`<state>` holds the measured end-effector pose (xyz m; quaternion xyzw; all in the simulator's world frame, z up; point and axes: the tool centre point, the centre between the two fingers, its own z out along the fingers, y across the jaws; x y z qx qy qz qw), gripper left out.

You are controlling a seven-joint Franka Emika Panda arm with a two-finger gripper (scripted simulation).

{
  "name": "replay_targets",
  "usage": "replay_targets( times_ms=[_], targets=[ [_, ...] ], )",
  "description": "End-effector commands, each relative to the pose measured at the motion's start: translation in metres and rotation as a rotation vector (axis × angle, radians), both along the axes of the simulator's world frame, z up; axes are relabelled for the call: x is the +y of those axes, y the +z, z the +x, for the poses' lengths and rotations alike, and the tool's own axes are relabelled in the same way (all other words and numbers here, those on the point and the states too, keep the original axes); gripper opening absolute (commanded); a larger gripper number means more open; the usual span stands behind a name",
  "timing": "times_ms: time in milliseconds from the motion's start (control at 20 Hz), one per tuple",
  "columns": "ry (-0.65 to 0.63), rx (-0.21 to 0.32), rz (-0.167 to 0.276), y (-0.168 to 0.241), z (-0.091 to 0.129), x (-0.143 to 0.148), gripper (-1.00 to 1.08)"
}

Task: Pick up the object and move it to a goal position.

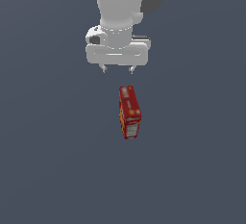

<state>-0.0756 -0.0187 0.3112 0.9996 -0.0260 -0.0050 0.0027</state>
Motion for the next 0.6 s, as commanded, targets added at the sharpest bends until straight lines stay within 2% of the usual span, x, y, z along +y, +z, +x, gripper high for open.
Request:
replay_targets(
  times_ms=[0, 550],
  targets=[
    [0.000, 0.000, 0.000, 0.0000, 0.0000, 0.0000, 1.00],
    [0.060, 0.015, -0.029, -0.0011, -0.0016, 0.0034, 1.00]
  ],
)
